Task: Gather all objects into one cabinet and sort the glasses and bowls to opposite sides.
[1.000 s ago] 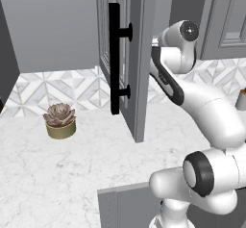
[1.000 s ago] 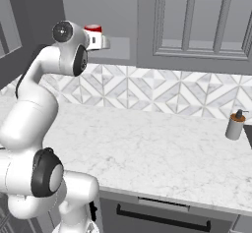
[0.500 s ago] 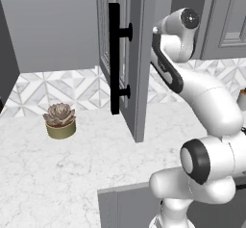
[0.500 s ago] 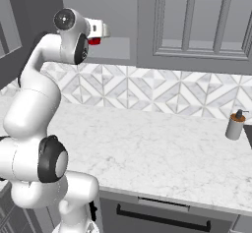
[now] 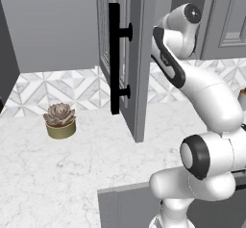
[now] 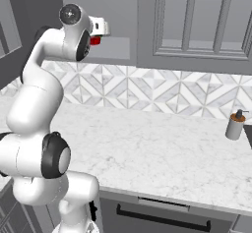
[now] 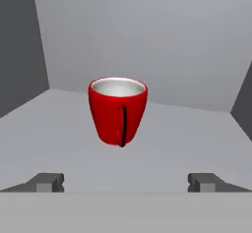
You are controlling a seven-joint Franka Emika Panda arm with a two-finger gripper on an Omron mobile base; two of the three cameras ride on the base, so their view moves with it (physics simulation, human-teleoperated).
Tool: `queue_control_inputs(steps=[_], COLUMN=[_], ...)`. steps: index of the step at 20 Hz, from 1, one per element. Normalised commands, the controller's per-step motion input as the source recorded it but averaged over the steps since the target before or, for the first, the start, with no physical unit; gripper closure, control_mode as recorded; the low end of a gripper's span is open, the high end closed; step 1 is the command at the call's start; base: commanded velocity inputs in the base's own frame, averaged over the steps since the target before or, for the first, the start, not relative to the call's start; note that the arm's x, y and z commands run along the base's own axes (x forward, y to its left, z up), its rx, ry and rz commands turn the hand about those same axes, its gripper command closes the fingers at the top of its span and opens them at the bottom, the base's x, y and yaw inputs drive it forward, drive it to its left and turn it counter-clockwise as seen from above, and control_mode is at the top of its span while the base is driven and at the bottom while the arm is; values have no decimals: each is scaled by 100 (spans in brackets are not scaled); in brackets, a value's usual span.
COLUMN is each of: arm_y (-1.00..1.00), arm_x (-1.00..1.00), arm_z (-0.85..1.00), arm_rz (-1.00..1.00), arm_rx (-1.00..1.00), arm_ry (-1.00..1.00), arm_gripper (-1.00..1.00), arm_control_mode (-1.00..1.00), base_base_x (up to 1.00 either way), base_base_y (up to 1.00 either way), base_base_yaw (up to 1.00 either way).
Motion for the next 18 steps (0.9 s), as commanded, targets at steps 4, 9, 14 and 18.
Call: queue_control_inputs(steps=[4, 9, 14, 18], arm_y=[8, 23, 12, -1], arm_x=[0, 6, 45, 44], arm_z=[-42, 3, 7, 0], arm_rz=[5, 4, 0, 0], arm_rx=[-4, 0, 0, 0], arm_ry=[7, 0, 0, 0], arm_gripper=[-100, -100, -100, -100], arm_control_mode=[-100, -100, -100, -100], base_base_x=[0, 0, 0, 0], base_base_y=[0, 0, 0, 0], base_base_yaw=[0, 0, 0, 0])
